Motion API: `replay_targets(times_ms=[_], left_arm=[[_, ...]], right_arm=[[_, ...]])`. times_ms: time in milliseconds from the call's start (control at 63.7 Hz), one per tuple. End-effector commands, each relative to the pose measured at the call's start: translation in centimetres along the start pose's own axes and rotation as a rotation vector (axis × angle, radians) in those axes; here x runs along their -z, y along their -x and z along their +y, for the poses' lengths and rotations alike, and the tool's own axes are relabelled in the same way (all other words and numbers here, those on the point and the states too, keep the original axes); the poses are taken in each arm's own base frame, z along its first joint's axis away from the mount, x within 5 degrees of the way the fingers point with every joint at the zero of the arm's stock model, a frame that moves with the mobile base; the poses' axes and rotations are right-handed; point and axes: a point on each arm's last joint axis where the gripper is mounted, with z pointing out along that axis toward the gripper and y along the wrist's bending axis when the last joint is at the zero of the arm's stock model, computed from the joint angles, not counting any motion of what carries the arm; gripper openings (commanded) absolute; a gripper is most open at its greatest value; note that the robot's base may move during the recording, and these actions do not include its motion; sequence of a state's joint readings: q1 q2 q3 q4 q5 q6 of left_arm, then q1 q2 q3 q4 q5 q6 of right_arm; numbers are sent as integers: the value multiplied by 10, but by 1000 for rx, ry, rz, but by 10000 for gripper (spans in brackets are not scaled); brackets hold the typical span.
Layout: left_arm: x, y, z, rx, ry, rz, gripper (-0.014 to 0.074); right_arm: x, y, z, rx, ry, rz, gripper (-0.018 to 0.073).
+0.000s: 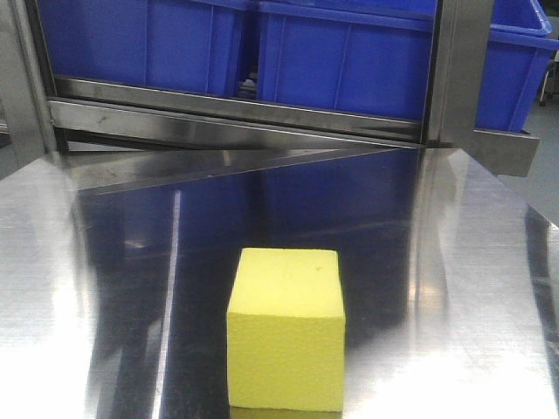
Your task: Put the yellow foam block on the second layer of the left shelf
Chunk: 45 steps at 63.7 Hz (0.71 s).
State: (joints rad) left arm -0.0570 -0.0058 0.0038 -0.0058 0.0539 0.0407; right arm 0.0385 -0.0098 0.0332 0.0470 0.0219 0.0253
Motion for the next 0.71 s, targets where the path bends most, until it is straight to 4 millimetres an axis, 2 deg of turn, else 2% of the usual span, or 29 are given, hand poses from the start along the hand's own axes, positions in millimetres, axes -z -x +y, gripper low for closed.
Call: replay_targets(times_ms=[0,691], left_arm=[[1,-1,0,9,-4,-75,124],[1,-1,0,9,-4,-75,124]], right_arm=[[3,17,1,12,1,-130,58],[3,18,1,11,2,-142,58]])
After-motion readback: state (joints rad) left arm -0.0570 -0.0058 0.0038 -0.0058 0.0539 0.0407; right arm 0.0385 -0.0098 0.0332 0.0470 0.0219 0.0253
